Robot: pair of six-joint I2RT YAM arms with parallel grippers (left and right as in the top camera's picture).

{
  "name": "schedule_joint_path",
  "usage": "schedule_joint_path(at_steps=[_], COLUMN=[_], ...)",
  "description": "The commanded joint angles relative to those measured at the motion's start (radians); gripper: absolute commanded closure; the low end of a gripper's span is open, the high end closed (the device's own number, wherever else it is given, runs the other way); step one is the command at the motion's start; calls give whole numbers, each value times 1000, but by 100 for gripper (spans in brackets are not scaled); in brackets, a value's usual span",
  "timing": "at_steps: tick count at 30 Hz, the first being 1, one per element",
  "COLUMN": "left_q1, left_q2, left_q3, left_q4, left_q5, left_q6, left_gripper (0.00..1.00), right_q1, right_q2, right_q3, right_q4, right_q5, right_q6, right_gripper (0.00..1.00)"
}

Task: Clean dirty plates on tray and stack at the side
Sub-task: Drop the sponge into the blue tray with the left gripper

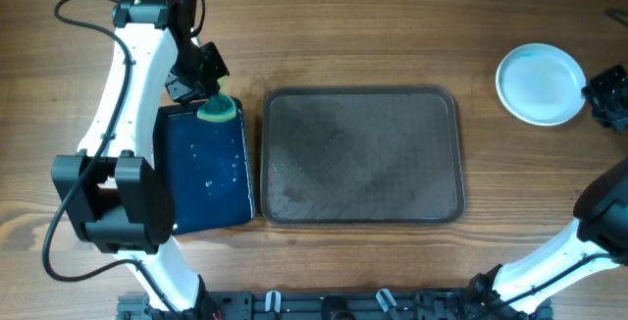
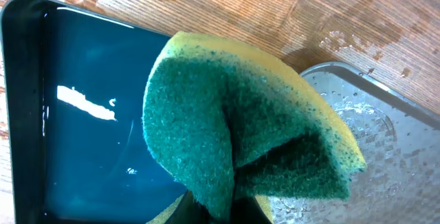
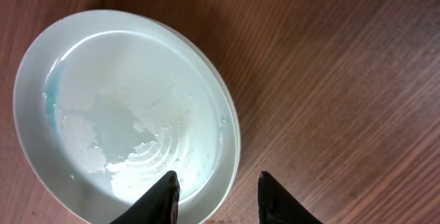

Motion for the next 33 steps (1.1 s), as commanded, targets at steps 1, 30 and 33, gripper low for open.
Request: schedule_joint_path(at_steps=[1,30,33], left_q1=[0,52,50], left_q2=[-19,-121,-224], left_q3=[9,-450,-447], left_q4=[-8,246,242], left_q5=[8,-6,-6], left_q6=[20,-6,47], left_gripper=[96,0,0], right_q1=[6,438,450], right_q2=[9,-210,-259], right_q3=[-2,6,7], right_q4=[19,-117,-117], right_q5=[-74,-233,-230], right_q6=[-5,-213,-276], right_gripper=[62,51,51])
